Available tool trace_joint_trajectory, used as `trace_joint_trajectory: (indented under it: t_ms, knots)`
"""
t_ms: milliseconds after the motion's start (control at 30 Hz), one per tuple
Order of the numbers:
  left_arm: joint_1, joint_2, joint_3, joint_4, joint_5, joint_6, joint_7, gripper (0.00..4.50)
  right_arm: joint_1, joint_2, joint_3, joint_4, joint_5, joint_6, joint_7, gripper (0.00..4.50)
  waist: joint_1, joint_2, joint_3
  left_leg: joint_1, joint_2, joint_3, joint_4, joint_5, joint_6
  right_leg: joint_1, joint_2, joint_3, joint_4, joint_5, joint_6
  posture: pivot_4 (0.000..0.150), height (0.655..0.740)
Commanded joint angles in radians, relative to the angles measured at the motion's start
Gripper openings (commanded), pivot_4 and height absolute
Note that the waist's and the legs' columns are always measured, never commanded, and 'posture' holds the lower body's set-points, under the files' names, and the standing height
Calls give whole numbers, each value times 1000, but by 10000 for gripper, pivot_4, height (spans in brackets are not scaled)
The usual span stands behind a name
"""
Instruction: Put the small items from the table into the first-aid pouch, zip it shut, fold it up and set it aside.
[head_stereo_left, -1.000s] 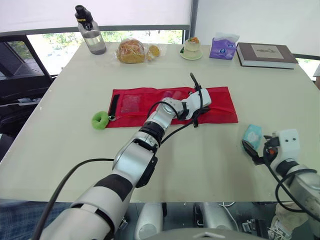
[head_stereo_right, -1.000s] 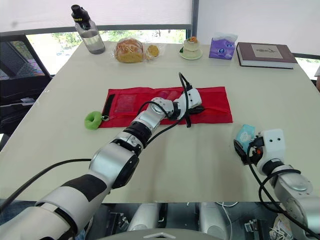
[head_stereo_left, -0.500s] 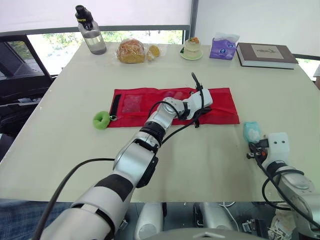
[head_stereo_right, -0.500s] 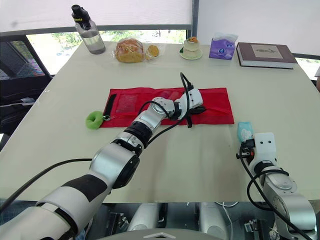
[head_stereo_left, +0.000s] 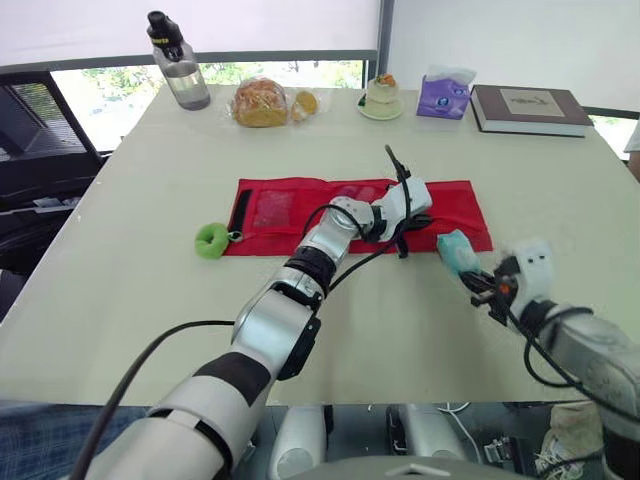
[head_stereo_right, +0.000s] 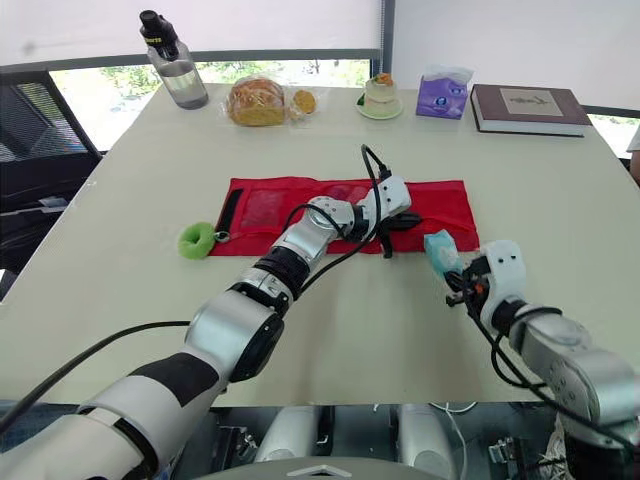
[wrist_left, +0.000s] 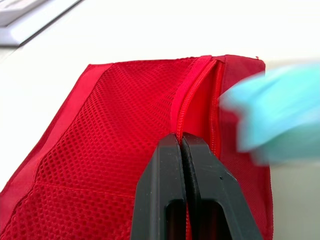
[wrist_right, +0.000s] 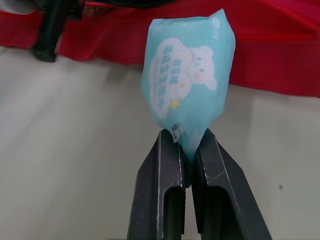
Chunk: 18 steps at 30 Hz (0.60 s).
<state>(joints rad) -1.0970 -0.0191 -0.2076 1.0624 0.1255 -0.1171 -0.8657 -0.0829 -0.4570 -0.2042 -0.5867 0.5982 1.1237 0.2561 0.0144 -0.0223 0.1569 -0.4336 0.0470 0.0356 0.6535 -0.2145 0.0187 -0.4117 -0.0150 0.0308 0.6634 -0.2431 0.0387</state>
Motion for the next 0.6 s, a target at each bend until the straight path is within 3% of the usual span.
trace_joint_trajectory:
  t_ms: [33,467,600]
  knots:
    - [0,-11,3,-67,-21,0,-16,0,-71,28,-38,49,10,64,-48,677,-2,0,0,0,0,0,0,0,0,0,0,0,0,0,0,1500,7400]
    - [45,-63,-23,-121,-25,37,-26,0,-366,165,43,408,-212,-211,-169,677,-6,1,0,0,0,0,-1,0,0,0,0,0,0,0,0,1500,7400]
    - [23,-93,13,-74,-48,72,21,0,-318,145,61,381,-226,-221,-128,15634,-2,1,0,-1,0,0,-1,0,0,0,0,0,0,0,1,1500,7400]
